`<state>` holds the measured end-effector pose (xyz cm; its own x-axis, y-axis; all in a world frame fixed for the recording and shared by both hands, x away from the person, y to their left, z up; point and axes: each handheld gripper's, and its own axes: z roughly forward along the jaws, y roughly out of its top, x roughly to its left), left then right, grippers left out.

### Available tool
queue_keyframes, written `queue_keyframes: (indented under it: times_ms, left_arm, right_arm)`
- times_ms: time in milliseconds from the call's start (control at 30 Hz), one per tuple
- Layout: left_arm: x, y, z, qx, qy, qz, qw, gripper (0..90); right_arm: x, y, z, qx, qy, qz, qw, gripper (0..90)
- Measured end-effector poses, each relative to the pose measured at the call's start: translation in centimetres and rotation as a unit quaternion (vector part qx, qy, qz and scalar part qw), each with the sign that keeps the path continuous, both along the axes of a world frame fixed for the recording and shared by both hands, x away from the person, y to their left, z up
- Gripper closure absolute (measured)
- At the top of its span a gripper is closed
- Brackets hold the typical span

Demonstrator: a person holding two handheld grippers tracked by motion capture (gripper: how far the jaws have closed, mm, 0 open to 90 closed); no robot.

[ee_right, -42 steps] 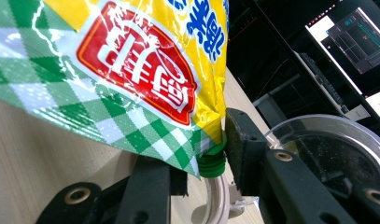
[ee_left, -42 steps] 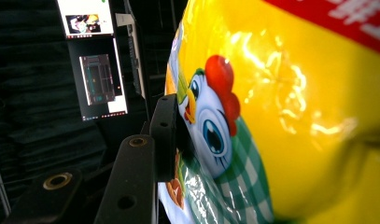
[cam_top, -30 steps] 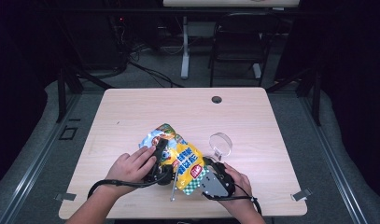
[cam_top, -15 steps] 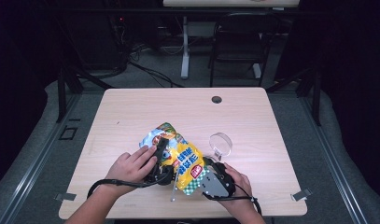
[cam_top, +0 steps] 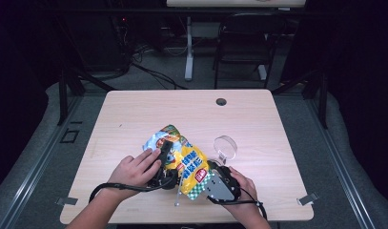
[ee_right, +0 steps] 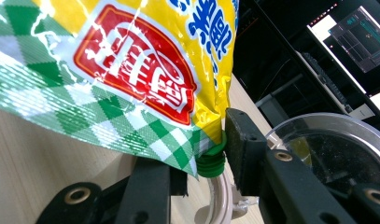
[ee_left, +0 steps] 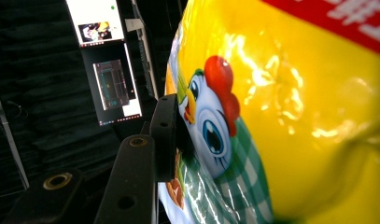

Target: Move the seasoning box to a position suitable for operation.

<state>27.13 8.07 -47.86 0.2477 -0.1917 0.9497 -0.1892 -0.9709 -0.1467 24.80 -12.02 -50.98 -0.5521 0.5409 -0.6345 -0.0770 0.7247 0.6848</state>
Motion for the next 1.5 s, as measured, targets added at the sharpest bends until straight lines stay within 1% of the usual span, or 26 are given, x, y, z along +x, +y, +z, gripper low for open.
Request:
queue_keyframes:
  times_ms: [200,233,267,300,333,367,400,433,500,633,700,967,1133,1267,1333,1467,1500]
  left_arm:
    - [0.01,-0.05,0.26,0.009,0.002,0.001,1.0,65.4]
    - [0.01,-0.06,0.36,0.009,-0.003,-0.002,1.0,65.4]
    - [0.04,-0.06,0.41,0.01,-0.002,-0.003,1.0,65.4]
    - [0.08,0.0,0.34,0.003,0.009,0.002,1.0,65.4]
    - [0.09,-0.01,0.4,0.005,0.009,0.003,0.9999,65.4]
    - [0.1,-0.05,0.48,0.008,0.004,0.0,1.0,65.4]
    - [0.12,-0.06,0.52,0.008,0.002,0.0,1.0,65.4]
    - [0.16,-0.05,0.53,0.006,0.004,0.0,1.0,65.4]
    - [0.23,-0.09,0.65,0.01,0.006,-0.001,0.9999,65.5]
    - [0.17,-0.22,0.87,0.018,0.002,-0.001,0.9998,65.5]
    - [0.14,-0.23,0.87,0.019,0.0,-0.002,0.9998,65.5]
    - [0.09,-0.19,0.8,0.027,-0.003,-0.005,0.9996,65.5]
    - [0.06,-0.18,0.63,0.029,-0.005,-0.007,0.9995,65.5]
    - [0.01,-0.28,0.58,0.032,-0.009,-0.007,0.9994,65.5]
    - [0.0,-0.31,0.49,0.032,-0.008,-0.007,0.9994,65.5]
    - [-0.05,-0.34,0.44,0.039,-0.015,-0.01,0.9991,65.5]
    - [-0.09,-0.35,0.41,0.041,-0.02,-0.011,0.9989,65.5]
  right_arm:
    - [0.04,0.01,0.03,0.004,0.003,0.002,1.0,71.3]
    - [0.06,0.0,0.06,0.005,0.005,0.002,1.0,71.2]
    - [0.08,-0.02,0.09,0.008,0.007,0.003,0.9999,71.3]
    - [0.1,-0.04,0.14,0.009,0.008,0.003,0.9999,71.3]
    - [0.14,-0.06,0.19,0.011,0.009,0.003,0.9999,71.2]
    - [0.16,-0.06,0.2,0.013,0.01,0.003,0.9999,71.3]
    - [0.17,-0.08,0.22,0.014,0.01,0.003,0.9998,71.2]
    - [0.22,-0.09,0.24,0.015,0.011,0.004,0.9998,71.3]
    - [0.28,-0.1,0.28,0.018,0.013,0.005,0.9997,71.3]
    - [0.35,-0.22,0.38,0.027,0.019,0.005,0.9994,71.2]
    - [0.34,-0.24,0.37,0.032,0.019,0.005,0.9993,71.2]
    - [0.26,-0.14,0.22,0.031,0.022,0.006,0.9993,71.3]
    - [0.22,-0.04,0.05,0.028,0.024,0.006,0.9993,71.3]
    - [0.19,-0.1,-0.03,0.03,0.027,0.003,0.9992,71.2]
    - [0.2,-0.1,-0.09,0.032,0.027,0.003,0.9991,71.3]
    - [0.2,-0.09,-0.18,0.033,0.027,0.003,0.9991,71.2]
    - [0.19,-0.08,-0.19,0.032,0.027,0.003,0.9991,71.2]
